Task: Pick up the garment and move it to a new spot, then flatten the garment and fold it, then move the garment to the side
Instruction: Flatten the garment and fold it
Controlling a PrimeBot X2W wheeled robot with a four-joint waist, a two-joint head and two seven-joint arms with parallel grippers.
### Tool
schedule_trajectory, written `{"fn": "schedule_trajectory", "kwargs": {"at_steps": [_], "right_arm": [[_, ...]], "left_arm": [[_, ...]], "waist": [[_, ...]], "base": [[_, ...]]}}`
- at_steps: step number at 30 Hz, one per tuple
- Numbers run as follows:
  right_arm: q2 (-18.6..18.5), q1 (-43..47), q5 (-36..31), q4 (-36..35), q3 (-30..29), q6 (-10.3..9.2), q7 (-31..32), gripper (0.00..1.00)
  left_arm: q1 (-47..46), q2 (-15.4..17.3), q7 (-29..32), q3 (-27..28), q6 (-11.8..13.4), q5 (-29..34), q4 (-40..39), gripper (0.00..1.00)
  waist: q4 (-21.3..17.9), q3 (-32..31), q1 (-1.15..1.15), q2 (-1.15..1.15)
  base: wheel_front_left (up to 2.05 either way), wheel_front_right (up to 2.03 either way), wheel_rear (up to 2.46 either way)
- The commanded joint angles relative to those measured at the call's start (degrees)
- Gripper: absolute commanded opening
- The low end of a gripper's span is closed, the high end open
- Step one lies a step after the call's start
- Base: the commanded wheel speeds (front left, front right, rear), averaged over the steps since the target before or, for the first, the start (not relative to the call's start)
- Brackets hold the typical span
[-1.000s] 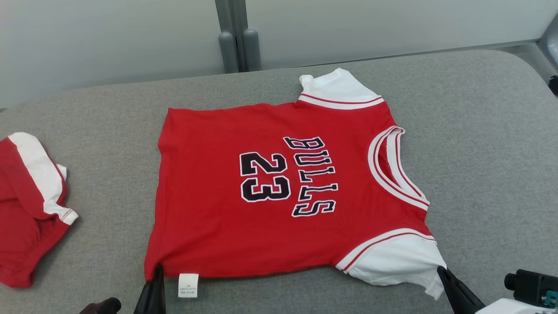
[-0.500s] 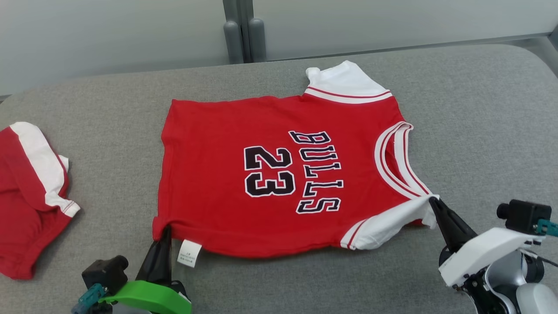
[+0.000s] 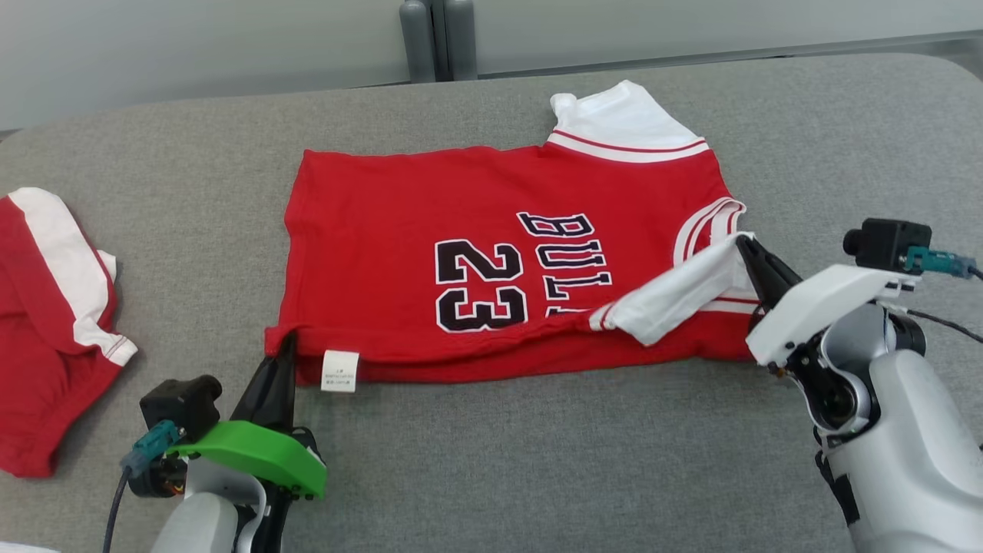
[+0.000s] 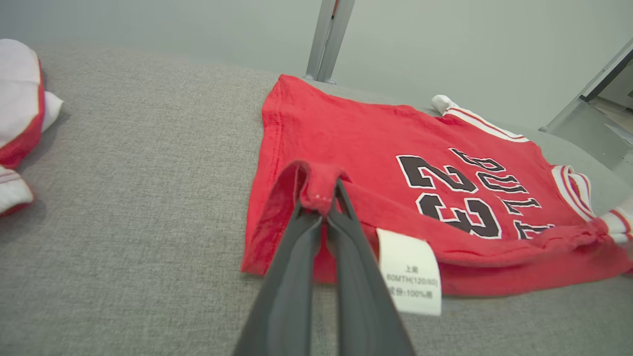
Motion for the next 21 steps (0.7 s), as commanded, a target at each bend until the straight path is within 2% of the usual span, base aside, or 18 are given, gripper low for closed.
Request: {"fn": "schedule_trajectory", "kwargs": {"at_steps": [1, 6, 7, 8, 9, 15, 21], "right_arm": [[0.0, -2.1, -0.2, 1.9, 0.2, -0.02, -0.8, 0.00], [0.6, -9.3, -0.5, 11.4, 1.4, -0.02, -5.1, 0.00], [0.6, -10.3, -0.6, 12.6, 1.8, -0.02, -6.1, 0.04], [0.7, -11.3, -0.7, 14.0, 2.6, -0.02, -7.4, 0.70], [0.6, -11.9, -0.8, 15.1, 3.3, -0.02, -8.4, 1.00], [-1.3, -13.6, -0.5, 20.6, 7.2, -0.02, -16.0, 1.00], [-4.4, -8.8, 1.0, 22.6, 12.5, -0.02, -20.1, 1.00]], "left_arm": [[-1.5, 0.6, 0.2, 0.0, -0.3, 0.3, 0.5, 0.00], [-5.1, 1.2, 0.0, -0.9, -0.4, 0.4, 3.3, 0.00], [-5.7, 1.3, -0.2, -1.1, -0.5, 0.4, 3.8, 0.00], [-6.4, 1.3, -0.5, -1.2, -0.5, 0.5, 4.5, 0.46], [-6.9, 1.4, -0.9, -1.2, -0.5, 0.7, 5.0, 1.00], [-8.1, 1.2, -2.7, -1.2, -0.6, 1.3, 8.4, 1.00], [-5.0, 0.9, -3.7, -0.8, -0.5, 1.5, 10.3, 1.00]], "waist": [[-0.1, 0.6, 0.00, 0.00], [-0.3, 2.0, 0.00, 0.00], [-0.3, 2.1, 0.00, 0.00], [-0.3, 2.2, 0.00, 0.00], [-0.3, 2.3, 0.00, 0.00], [-0.5, 1.9, 0.00, 0.00], [-0.4, 0.1, 0.00, 0.00]], "base": [[0.00, 0.00, 0.00], [0.00, 0.00, 0.00], [0.00, 0.00, 0.00], [0.00, 0.00, 0.00], [0.00, 0.00, 0.00], [0.00, 0.00, 0.00], [0.00, 0.00, 0.00]]}}
